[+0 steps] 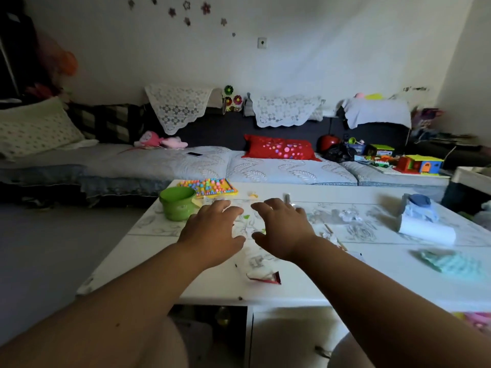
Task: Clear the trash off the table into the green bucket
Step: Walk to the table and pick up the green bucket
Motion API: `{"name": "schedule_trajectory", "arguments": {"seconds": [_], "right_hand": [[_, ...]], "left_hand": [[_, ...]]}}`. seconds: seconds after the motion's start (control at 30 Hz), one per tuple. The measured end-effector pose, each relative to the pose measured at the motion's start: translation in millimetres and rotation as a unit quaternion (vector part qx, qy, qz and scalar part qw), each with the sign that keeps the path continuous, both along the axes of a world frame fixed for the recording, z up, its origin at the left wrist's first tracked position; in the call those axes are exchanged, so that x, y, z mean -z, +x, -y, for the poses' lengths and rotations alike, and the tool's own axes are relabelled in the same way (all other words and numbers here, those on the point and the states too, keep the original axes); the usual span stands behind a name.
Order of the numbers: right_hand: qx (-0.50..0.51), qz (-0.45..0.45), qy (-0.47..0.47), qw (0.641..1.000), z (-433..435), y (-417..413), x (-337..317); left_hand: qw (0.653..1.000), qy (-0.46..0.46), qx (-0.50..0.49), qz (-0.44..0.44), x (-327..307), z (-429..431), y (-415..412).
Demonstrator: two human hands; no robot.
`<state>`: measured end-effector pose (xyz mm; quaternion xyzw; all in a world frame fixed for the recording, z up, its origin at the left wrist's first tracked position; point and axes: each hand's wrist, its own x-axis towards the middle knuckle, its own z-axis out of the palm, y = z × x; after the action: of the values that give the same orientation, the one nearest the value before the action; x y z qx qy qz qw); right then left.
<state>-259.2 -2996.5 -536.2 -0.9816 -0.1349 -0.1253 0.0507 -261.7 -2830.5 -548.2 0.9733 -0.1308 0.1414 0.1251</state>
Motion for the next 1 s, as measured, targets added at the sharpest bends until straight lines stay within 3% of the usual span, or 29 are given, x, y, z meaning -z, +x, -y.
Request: {"name": "schedule_trajectory", "arguments": {"seconds": [0.3,0.57,0.83,1.0], "right_hand": [[-0.021,-0.021,-0.013,0.999,-6,-8,20],[-0.038,-0.098,0.001,0.994,-20,51,71],[-0.059,-0.144,0.036,0.987,-42,155,108],[-0.061,-0.142,0.056,0.986,-45,204,117]], "left_hand": [[0.999,0.005,0.002,-0.051,26,-8,-16],[0.99,-0.07,-0.046,-0.116,62,-31,45],[0.988,-0.063,-0.1,-0.098,59,-98,206],[0.99,-0.009,-0.118,-0.079,49,-130,315]]}}
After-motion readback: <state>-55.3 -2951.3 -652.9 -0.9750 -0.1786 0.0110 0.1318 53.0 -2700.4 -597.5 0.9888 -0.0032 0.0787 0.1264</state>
